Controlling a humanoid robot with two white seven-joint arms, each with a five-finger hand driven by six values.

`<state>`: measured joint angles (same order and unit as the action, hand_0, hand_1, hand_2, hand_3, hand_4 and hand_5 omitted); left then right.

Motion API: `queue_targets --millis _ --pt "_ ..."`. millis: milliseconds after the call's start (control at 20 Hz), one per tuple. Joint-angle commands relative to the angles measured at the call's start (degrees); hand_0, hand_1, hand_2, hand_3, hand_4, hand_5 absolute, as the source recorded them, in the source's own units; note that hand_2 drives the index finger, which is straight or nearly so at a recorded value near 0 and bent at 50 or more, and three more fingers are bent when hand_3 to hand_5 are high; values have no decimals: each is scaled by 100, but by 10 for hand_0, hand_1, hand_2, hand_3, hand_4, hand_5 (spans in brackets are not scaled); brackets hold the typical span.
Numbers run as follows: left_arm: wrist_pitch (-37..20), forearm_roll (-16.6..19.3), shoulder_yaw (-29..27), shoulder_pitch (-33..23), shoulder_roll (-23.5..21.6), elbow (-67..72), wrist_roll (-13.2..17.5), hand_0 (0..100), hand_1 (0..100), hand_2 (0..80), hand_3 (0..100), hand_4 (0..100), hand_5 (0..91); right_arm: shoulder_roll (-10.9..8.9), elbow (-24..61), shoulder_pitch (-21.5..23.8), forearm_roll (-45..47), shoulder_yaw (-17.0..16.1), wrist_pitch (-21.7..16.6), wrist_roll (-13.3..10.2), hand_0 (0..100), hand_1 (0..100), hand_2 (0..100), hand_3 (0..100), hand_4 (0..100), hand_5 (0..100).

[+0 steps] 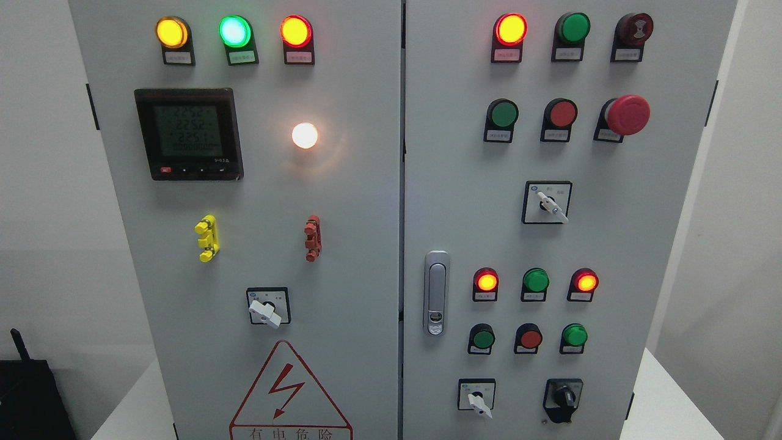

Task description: Trip black knob to open circuit

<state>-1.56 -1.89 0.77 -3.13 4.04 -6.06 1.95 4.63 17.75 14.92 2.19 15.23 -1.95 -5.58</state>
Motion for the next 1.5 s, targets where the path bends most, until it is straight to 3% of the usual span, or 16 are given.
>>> queue_targets --millis 0,350,600,750,950,1200,1300,1450 --pt "-11 -14 -7 14 9 -1 -1 120 389 0 0 0 0 11 -18 -15 1 -46 -42 22 0 221 0 0 0 0" --pt "-11 -14 -7 14 9 -1 -1 120 389 0 0 0 0 11 70 -24 1 -90 -218 -84 0 193 0 0 0 0" --pt "-11 -14 -7 14 9 -1 -1 120 389 0 0 0 0 90 149 -182 9 -301 -262 -189 0 184 0 0 0 0" --pt "-11 -14 -7 14 9 -1 -1 120 389 0 0 0 0 99 517 -174 27 -310 -280 -400 0 181 0 0 0 0" --pt "-11 -14 -7 14 9 -1 -1 120 389 0 0 0 0 99 1054 -112 44 -459 -297 -409 0 181 0 0 0 0" --pt "-11 -14 -7 14 9 -1 -1 120 389 0 0 0 0 99 1414 -77 62 -459 -753 -575 0 177 0 0 0 0" --pt "-11 -14 -7 14 9 -1 -1 120 389 0 0 0 0 99 1581 -51 62 -459 -938 -663 0 177 0 108 88 34" --pt "-11 -14 -7 14 9 -1 -1 120 389 0 0 0 0 99 2011 72 71 -459 -1132 -804 0 171 0 331 266 200"
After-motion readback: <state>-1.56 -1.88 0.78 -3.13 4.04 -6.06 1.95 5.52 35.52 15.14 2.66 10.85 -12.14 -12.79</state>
